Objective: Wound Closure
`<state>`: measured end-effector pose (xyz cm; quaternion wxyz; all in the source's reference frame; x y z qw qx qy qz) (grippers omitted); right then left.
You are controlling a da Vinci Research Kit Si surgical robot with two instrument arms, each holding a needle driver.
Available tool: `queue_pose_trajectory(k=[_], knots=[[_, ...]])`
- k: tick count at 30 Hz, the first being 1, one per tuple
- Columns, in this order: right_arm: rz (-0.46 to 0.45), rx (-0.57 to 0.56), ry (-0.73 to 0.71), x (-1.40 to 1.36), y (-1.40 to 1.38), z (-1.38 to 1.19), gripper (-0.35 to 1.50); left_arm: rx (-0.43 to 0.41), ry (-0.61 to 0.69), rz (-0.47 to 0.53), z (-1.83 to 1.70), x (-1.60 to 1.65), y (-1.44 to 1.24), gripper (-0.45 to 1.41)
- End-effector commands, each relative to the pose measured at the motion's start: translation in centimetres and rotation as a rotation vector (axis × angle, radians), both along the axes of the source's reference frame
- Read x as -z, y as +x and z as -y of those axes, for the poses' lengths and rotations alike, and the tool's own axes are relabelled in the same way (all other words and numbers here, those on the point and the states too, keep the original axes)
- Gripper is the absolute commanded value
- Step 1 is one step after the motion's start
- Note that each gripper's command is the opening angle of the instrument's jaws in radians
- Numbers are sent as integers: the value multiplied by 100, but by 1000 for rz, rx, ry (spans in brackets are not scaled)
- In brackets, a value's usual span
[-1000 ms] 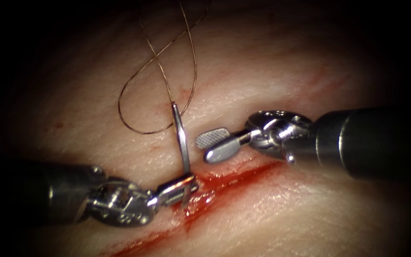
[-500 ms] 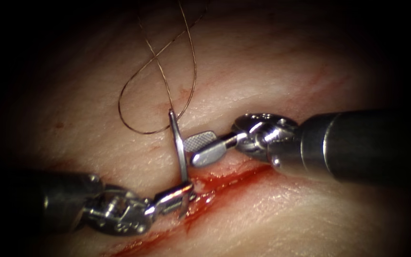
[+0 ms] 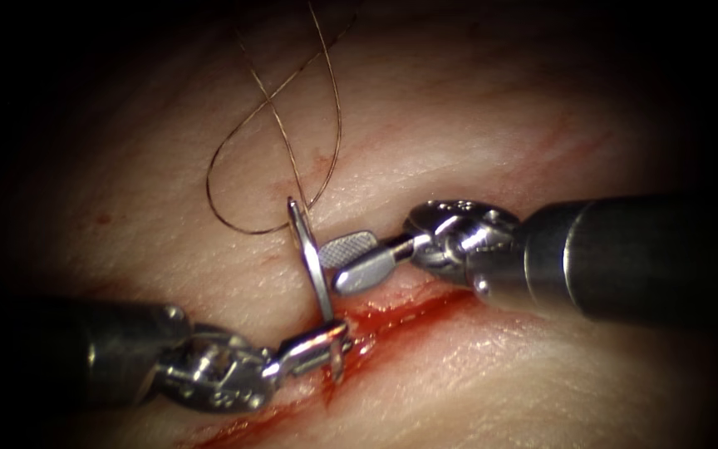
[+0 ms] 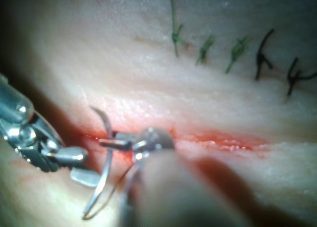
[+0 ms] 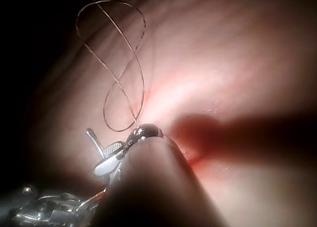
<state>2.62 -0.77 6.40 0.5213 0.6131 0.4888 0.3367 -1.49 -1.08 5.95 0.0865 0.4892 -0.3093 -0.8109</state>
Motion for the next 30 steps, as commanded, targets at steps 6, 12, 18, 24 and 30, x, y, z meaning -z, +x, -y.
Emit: queue_pose_trajectory(k=[6, 12, 18, 24, 30], knots=[[3, -4, 1, -10, 4, 1, 121, -1, 3, 1, 4, -5, -5, -45], [16, 1, -3, -13, 6, -3, 121, 0, 3, 1, 4, -5, -6, -45], [13, 3, -2, -12, 15, -3, 121, 0, 2, 2, 3, -5, -8, -45], [3, 13, 1, -11, 29, -5, 120, 0, 2, 2, 3, -6, -8, -45], [-7, 27, 7, -2, 31, -5, 118, -1, 1, 2, 3, -7, -8, -45]])
